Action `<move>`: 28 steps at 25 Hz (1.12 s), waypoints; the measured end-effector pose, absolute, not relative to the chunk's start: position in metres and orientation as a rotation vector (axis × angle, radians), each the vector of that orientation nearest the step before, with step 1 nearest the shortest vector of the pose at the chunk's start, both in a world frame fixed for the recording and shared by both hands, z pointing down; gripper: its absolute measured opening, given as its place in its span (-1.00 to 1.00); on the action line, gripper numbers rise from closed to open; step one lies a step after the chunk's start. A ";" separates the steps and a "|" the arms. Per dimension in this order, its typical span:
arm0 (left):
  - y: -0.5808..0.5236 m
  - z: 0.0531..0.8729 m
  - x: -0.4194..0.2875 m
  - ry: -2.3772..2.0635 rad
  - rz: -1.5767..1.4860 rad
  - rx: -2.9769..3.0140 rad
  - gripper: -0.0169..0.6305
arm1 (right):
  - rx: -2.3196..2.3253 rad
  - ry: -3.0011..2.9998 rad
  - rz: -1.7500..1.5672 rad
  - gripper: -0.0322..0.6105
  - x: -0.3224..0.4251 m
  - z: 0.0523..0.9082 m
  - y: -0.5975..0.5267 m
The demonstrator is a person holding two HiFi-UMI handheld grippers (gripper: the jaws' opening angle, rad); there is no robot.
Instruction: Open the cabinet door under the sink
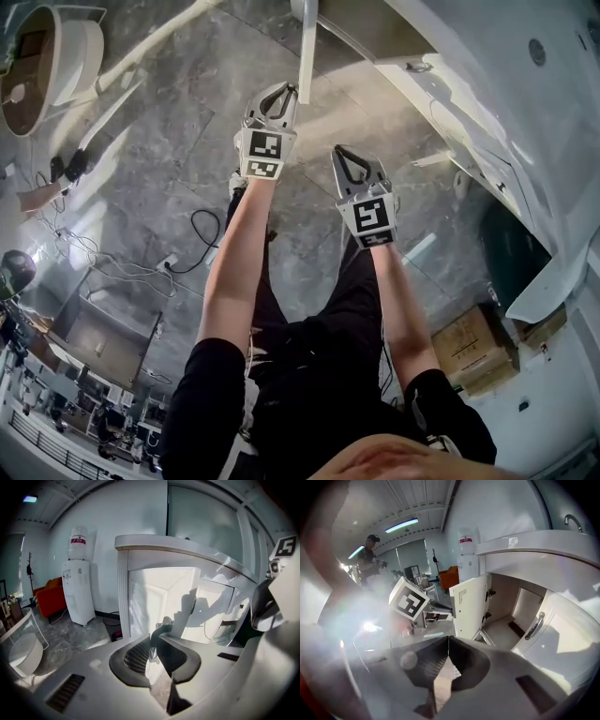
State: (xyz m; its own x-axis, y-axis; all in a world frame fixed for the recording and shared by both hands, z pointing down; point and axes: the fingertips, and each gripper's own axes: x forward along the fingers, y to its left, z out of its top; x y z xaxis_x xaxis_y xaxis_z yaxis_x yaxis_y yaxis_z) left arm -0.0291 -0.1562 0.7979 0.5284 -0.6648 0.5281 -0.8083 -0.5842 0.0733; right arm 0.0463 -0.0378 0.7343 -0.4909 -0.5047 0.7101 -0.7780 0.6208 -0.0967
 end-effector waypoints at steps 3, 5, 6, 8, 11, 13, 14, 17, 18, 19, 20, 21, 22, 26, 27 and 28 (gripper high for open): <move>-0.163 0.800 -0.054 -1.153 0.667 2.498 -0.81 | 1.012 -2.211 0.580 -0.71 0.031 0.742 -0.036; -0.170 0.801 -0.073 -1.104 0.643 2.502 -0.81 | 0.996 -2.232 0.576 -0.71 0.013 0.743 -0.038; -0.173 0.801 -0.084 -1.080 0.624 2.500 -0.81 | 0.980 -2.240 0.559 -0.71 0.004 0.743 -0.039; -0.180 0.802 -0.102 -1.024 0.613 2.508 -0.81 | 0.956 -2.252 0.540 -0.71 -0.011 0.746 -0.040; -0.194 0.802 -0.121 -0.940 0.659 2.544 -0.81 | 0.963 -2.257 0.553 -0.71 -0.025 0.754 -0.047; -0.204 0.800 -0.134 -0.904 0.675 2.553 -0.81 | 0.974 -2.262 0.552 -0.71 -0.035 0.756 -0.051; -0.207 0.800 -0.138 -0.880 0.674 2.556 -0.81 | 0.976 -2.262 0.542 -0.71 -0.040 0.757 -0.052; -0.214 0.798 -0.148 -0.800 0.689 2.586 -0.81 | 0.980 -2.259 0.523 -0.71 -0.053 0.763 -0.051; -0.216 0.797 -0.150 -0.783 0.692 2.597 -0.81 | 0.990 -2.256 0.528 -0.71 -0.057 0.763 -0.052; -0.219 0.795 -0.152 -0.772 0.689 2.604 -0.81 | 1.007 -2.253 0.531 -0.71 -0.060 0.761 -0.053; -0.220 0.793 -0.155 -0.763 0.681 2.610 -0.81 | 1.029 -2.249 0.531 -0.71 -0.062 0.759 -0.055; -0.221 0.793 -0.158 -0.752 0.675 2.615 -0.81 | 1.055 -2.244 0.532 -0.71 -0.065 0.756 -0.058; -0.222 0.793 -0.163 -0.736 0.675 2.622 -0.81 | 1.082 -2.236 0.535 -0.71 -0.069 0.755 -0.061; -0.221 0.799 -0.176 -0.626 0.724 2.656 -0.81 | 1.209 -2.184 0.566 -0.71 -0.078 0.757 -0.067; -0.221 0.800 -0.177 -0.608 0.732 2.659 -0.81 | 1.244 -2.172 0.576 -0.71 -0.077 0.756 -0.069; -0.220 0.800 -0.180 -0.599 0.738 2.658 -0.81 | 1.276 -2.163 0.584 -0.71 -0.076 0.754 -0.071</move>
